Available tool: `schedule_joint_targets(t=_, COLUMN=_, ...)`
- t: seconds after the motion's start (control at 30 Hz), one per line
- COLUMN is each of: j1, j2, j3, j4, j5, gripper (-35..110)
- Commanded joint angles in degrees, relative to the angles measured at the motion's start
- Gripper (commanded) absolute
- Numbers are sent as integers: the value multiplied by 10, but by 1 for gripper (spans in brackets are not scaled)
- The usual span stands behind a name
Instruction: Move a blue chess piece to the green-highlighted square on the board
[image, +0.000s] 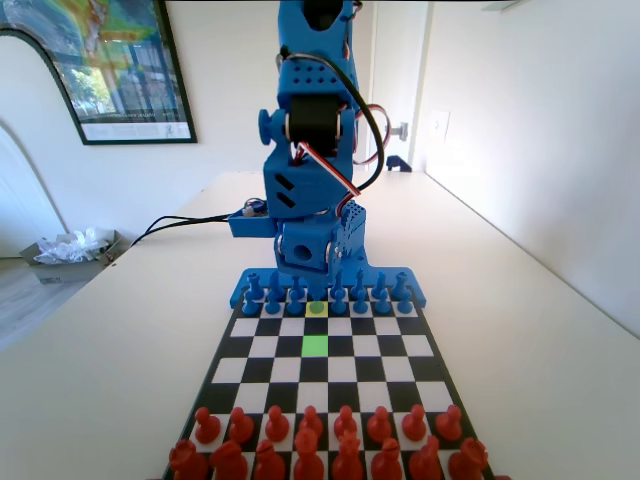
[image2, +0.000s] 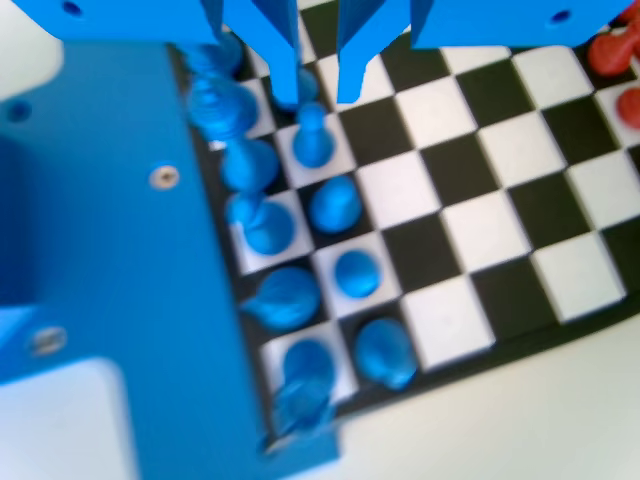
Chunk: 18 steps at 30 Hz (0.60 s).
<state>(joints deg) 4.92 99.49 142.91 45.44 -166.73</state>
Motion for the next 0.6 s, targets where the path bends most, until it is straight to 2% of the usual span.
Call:
schedule_joint_targets(t=0.0, j1=5, j2=13, j3=11, j4=-4, j5=-30, gripper=8)
schedule_joint_targets(t=0.57, j1=9, j2=1, j3=30, j4=-40, j5=-38, gripper=8)
